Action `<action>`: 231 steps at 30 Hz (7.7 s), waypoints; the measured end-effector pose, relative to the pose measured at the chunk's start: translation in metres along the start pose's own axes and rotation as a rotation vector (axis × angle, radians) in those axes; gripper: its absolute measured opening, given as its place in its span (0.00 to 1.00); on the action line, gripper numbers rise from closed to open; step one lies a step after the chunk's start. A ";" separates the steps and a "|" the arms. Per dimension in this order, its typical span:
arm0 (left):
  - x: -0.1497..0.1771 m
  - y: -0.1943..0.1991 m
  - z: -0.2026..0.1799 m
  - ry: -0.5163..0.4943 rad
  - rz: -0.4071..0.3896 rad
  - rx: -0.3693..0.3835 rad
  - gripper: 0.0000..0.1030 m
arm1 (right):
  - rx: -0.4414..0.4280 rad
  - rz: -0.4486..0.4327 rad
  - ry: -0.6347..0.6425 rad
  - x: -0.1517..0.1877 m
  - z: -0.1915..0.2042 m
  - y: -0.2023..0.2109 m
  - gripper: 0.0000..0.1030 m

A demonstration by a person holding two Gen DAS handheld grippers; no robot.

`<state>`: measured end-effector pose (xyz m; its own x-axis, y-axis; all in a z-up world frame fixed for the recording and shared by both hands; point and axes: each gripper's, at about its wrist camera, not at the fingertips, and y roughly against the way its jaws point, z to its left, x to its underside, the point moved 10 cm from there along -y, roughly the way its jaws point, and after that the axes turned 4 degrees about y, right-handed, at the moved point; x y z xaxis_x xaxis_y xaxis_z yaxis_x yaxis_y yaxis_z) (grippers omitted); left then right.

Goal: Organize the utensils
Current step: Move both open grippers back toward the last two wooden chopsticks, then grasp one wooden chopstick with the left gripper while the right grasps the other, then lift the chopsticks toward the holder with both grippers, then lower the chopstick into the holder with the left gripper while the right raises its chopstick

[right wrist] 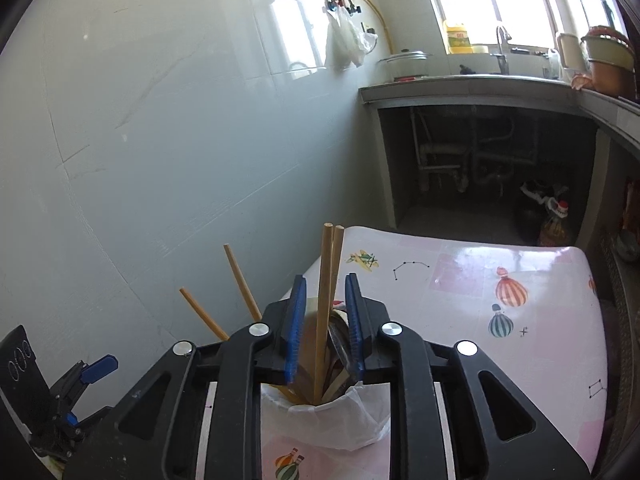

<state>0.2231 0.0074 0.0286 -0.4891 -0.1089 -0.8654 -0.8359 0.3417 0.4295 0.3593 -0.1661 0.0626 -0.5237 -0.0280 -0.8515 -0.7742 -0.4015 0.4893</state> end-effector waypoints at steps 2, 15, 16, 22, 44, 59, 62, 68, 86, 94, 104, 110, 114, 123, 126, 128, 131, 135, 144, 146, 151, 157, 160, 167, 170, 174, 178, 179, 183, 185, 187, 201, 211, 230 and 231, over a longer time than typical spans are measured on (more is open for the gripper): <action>0.001 0.000 -0.002 -0.002 0.002 0.003 0.90 | -0.007 -0.018 -0.023 0.000 -0.002 0.015 0.27; 0.037 -0.021 -0.037 -0.068 0.110 0.067 0.91 | 0.115 0.223 -0.241 0.164 -0.054 0.067 0.30; 0.043 -0.024 -0.042 -0.077 0.122 0.072 0.91 | 0.118 0.259 -0.263 0.183 -0.054 0.064 0.29; 0.072 -0.039 -0.068 -0.115 0.197 0.105 0.91 | 0.174 0.386 -0.276 0.250 -0.050 0.052 0.20; 0.113 -0.058 -0.120 -0.197 0.282 0.155 0.91 | 0.271 0.435 -0.221 0.284 -0.057 0.047 0.04; 0.175 -0.104 -0.195 -0.278 0.492 0.238 0.57 | 0.247 0.375 -0.350 0.295 -0.083 0.073 0.06; 0.190 -0.112 -0.205 -0.313 0.533 0.231 0.44 | 0.233 0.367 -0.358 0.295 -0.085 0.075 0.06; 0.214 -0.125 -0.206 -0.393 0.583 0.154 0.20 | 0.211 0.351 -0.377 0.295 -0.085 0.075 0.05; 0.201 -0.122 -0.152 -0.275 0.566 0.021 0.06 | 0.165 0.371 -0.376 0.296 -0.071 0.069 0.04; 0.198 -0.093 -0.098 -0.158 0.607 -0.038 0.06 | 0.102 0.425 -0.343 0.300 -0.042 0.062 0.04; 0.212 -0.047 -0.067 -0.035 0.691 -0.034 0.06 | 0.036 0.474 -0.308 0.310 -0.010 0.063 0.04; 0.208 -0.047 -0.066 -0.001 0.720 -0.016 0.12 | 0.035 0.478 -0.309 0.309 -0.008 0.061 0.04; 0.192 -0.053 -0.069 -0.027 0.686 0.002 0.26 | 0.032 0.477 -0.314 0.310 -0.009 0.064 0.04; 0.173 -0.093 -0.077 -0.148 0.658 -0.018 0.31 | 0.027 0.474 -0.326 0.310 -0.008 0.065 0.04; 0.175 -0.106 -0.079 -0.190 0.658 -0.033 0.31 | 0.027 0.474 -0.327 0.310 -0.008 0.065 0.04; 0.177 -0.113 -0.081 -0.207 0.668 -0.038 0.31 | 0.026 0.473 -0.329 0.310 -0.008 0.065 0.04; 0.180 -0.120 -0.080 -0.241 0.679 -0.057 0.24 | 0.024 0.471 -0.333 0.310 -0.008 0.065 0.04; 0.181 -0.124 -0.081 -0.304 0.668 -0.089 0.11 | 0.021 0.469 -0.337 0.311 -0.008 0.066 0.04; 0.179 -0.125 -0.080 -0.281 0.653 -0.112 0.06 | 0.028 0.471 -0.331 0.310 -0.007 0.067 0.04; 0.176 -0.122 -0.078 -0.252 0.641 -0.107 0.06 | 0.031 0.474 -0.329 0.310 -0.007 0.067 0.04; 0.159 -0.108 -0.076 -0.199 0.584 -0.094 0.06 | 0.041 0.483 -0.321 0.310 -0.007 0.066 0.04; 0.131 -0.087 -0.074 -0.124 0.498 -0.054 0.06 | 0.057 0.503 -0.306 0.310 -0.006 0.064 0.04; 0.119 -0.076 -0.072 -0.103 0.458 -0.041 0.06 | 0.059 0.516 -0.294 0.306 -0.006 0.062 0.13; 0.096 -0.050 -0.068 -0.066 0.369 -0.013 0.06 | 0.100 0.489 -0.219 0.280 -0.011 0.044 0.24; 0.087 -0.039 -0.067 -0.051 0.330 -0.002 0.06 | 0.127 0.490 -0.160 0.272 -0.011 0.029 0.24; 0.076 -0.026 -0.064 -0.033 0.282 0.003 0.06 | 0.165 0.512 -0.090 0.266 -0.010 0.009 0.24; 0.069 -0.018 -0.058 -0.023 0.253 0.000 0.06 | 0.218 0.541 -0.012 0.269 -0.010 -0.008 0.19; 0.068 -0.018 -0.057 -0.020 0.249 0.000 0.06 | 0.231 0.546 0.000 0.271 -0.011 -0.010 0.17; 0.064 -0.014 -0.054 -0.013 0.234 0.003 0.06 | 0.278 0.540 0.065 0.271 -0.009 -0.006 0.06; 0.062 -0.012 -0.054 -0.010 0.225 0.005 0.06 | 0.259 0.532 0.027 0.271 -0.011 -0.004 0.04; 0.060 -0.010 -0.053 -0.008 0.220 0.006 0.06 | 0.215 0.521 -0.055 0.271 -0.016 -0.003 0.04; 0.035 0.009 -0.061 0.013 0.144 0.058 0.06 | 0.055 0.259 -0.270 0.198 -0.021 0.072 0.04; -0.017 0.028 -0.085 -0.018 0.035 0.121 0.06 | 0.001 0.094 -0.263 0.150 -0.015 0.124 0.04; -0.195 0.048 -0.136 -0.056 -0.331 0.185 0.06 | 0.003 0.039 -0.272 0.135 -0.032 0.136 0.04; -0.199 0.044 -0.135 -0.049 -0.336 0.181 0.06 | 0.003 0.041 -0.274 0.136 -0.033 0.135 0.04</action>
<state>0.2503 -0.0815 0.2548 -0.1787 -0.1993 -0.9635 -0.8881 0.4541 0.0708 0.1957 -0.2545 0.0061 -0.6308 0.2043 -0.7485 -0.7513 -0.4022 0.5233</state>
